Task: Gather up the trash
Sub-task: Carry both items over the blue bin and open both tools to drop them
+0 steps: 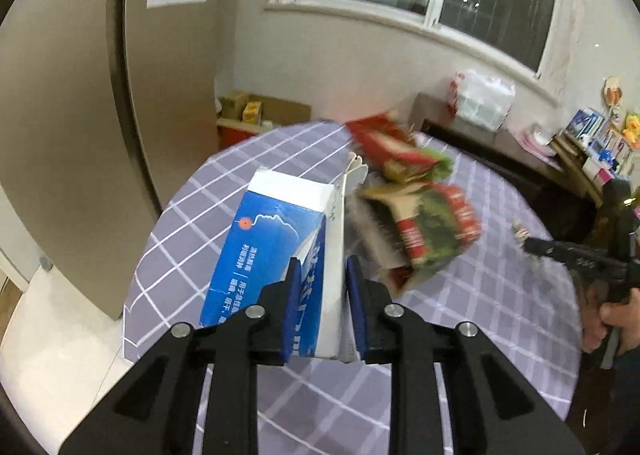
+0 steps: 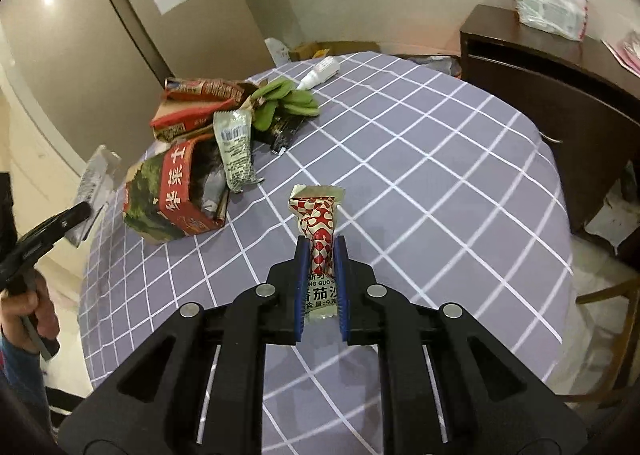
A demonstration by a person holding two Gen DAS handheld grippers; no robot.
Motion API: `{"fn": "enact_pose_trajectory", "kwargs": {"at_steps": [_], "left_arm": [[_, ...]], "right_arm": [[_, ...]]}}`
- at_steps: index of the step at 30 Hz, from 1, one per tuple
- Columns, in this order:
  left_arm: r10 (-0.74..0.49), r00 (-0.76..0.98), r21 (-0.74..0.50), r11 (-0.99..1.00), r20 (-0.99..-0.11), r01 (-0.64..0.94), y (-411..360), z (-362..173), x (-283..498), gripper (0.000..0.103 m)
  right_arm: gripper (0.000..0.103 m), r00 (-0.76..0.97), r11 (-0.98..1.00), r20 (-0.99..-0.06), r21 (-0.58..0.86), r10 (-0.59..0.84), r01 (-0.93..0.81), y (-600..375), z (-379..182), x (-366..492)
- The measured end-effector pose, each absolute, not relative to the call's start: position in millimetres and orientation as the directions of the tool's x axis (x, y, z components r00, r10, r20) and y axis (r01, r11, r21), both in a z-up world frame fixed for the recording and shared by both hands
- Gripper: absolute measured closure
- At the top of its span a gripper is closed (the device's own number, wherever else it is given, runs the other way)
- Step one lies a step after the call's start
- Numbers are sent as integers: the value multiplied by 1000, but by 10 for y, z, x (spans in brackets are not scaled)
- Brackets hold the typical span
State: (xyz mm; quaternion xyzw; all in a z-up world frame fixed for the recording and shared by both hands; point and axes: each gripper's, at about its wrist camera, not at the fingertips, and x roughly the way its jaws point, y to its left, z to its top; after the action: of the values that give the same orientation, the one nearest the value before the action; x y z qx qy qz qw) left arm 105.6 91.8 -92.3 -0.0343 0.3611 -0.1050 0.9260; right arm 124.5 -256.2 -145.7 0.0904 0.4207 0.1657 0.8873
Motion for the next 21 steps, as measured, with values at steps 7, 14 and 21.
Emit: {"fn": "enact_pose_trajectory", "kwargs": {"at_steps": [7, 14, 21], "left_arm": [[-347, 724, -154, 934, -596, 321, 128, -575, 881, 81], [-530, 602, -194, 824, -597, 533, -1191, -579, 1005, 81], [-628, 393, -250, 692, -672, 677, -2690, -933, 1162, 81]], "right_arm": [[90, 637, 891, -648, 431, 417, -145, -3128, -1395, 1044], [90, 732, 854, -601, 518, 321, 52, -4210, -1388, 657], [90, 724, 731, -669, 578, 170, 363, -5429, -1997, 249]]}}
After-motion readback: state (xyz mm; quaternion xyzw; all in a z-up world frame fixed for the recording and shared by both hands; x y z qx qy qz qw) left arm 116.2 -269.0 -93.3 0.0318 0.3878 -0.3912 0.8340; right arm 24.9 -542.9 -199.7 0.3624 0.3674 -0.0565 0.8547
